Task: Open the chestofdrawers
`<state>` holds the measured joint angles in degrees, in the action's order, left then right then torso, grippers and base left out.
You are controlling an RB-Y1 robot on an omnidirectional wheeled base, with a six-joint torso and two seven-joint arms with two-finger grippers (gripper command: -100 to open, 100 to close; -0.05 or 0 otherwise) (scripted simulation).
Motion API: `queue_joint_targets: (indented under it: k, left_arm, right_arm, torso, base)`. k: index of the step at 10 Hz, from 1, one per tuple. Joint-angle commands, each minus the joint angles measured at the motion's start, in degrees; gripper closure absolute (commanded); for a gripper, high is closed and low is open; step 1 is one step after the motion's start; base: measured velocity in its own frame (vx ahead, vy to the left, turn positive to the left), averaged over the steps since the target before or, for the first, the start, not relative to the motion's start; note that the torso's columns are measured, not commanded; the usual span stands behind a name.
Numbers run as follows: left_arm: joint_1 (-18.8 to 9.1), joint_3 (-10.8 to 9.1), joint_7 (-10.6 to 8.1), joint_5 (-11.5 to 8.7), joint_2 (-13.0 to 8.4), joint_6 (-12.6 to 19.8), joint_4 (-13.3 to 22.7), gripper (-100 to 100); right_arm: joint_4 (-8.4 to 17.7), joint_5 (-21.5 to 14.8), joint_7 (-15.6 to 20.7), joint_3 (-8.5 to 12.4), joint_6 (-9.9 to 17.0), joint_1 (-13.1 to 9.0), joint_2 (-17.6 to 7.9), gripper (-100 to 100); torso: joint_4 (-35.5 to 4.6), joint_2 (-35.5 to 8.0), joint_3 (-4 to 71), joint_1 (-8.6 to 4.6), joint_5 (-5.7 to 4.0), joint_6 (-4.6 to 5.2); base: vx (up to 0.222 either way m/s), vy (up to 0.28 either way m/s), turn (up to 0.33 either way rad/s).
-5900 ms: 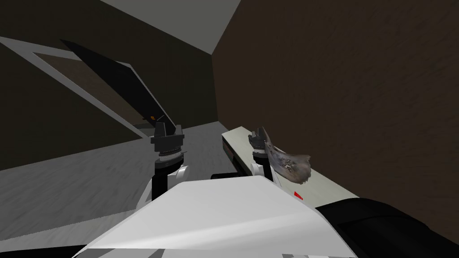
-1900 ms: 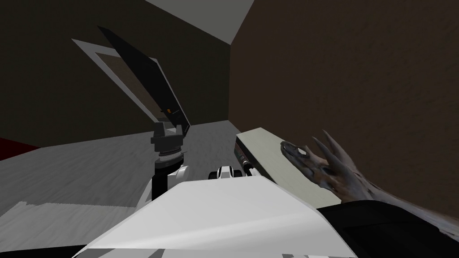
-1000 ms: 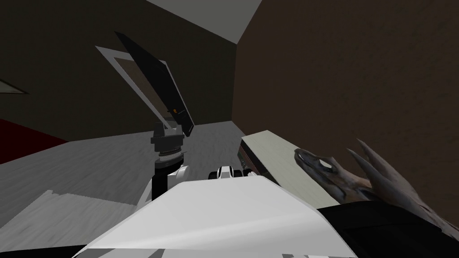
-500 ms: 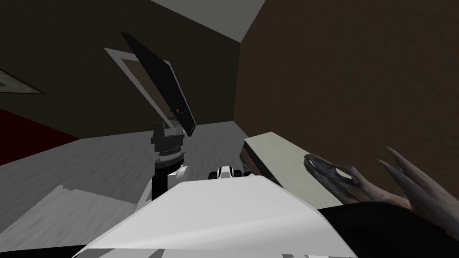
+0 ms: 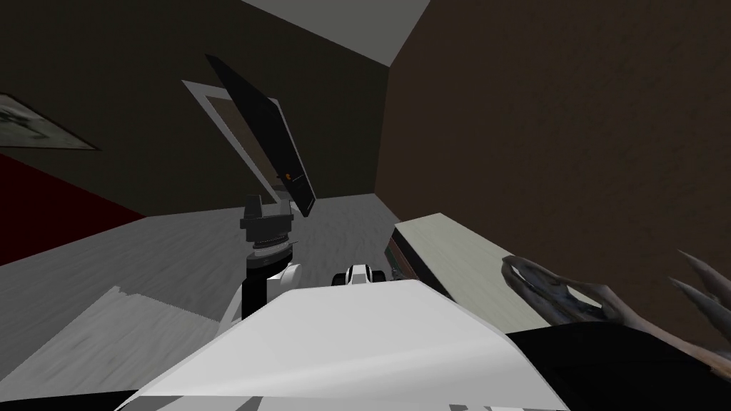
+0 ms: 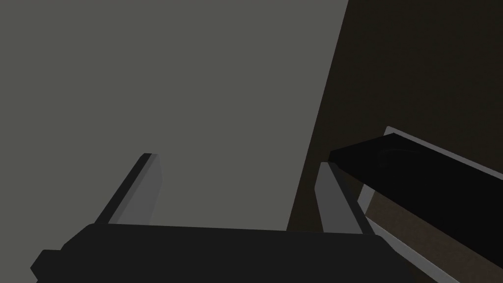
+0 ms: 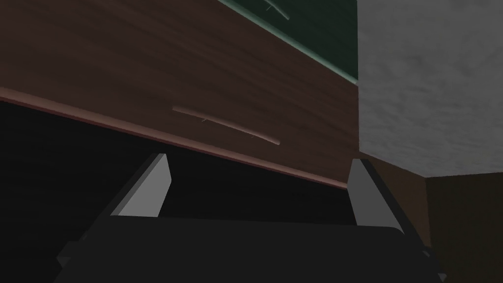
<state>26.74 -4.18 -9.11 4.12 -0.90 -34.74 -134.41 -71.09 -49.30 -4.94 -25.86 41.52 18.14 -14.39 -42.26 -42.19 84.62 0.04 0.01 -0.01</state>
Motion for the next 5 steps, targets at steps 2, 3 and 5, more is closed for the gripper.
queue_joint_targets:
  k: [2, 3, 5]
  left_arm:
    - [0.00, 0.00, 0.00, 0.00, 0.00, 0.00, 0.00, 0]
    - [0.00, 0.00, 0.00, 0.00, 0.00, 0.00, 0.00, 0]
    - [-0.01, 0.00, 0.00, 0.00, 0.00, 0.00, 0.00, 0]
  right_arm:
    - [4.64, -2.36, 0.05, -0.84, 6.05, -0.15, -0.41, -100]
    - [4.85, -2.36, 0.05, -0.84, 6.05, -0.15, -0.41, -100]
    - [8.03, -3.60, 0.30, -1.31, 9.34, -0.42, -0.59, -100]
  torso:
    - [-0.01, -0.05, -0.02, -0.05, -0.01, 0.00]
    - [-0.03, -0.15, -0.08, -0.07, -0.01, 0.02]
    - [-0.05, -0.17, -0.11, -0.01, 0.00, -0.01]
  base:
    - [0.080, 0.047, 0.076]
    - [0.026, 0.021, -0.003]
    - [0.049, 0.046, 0.082]
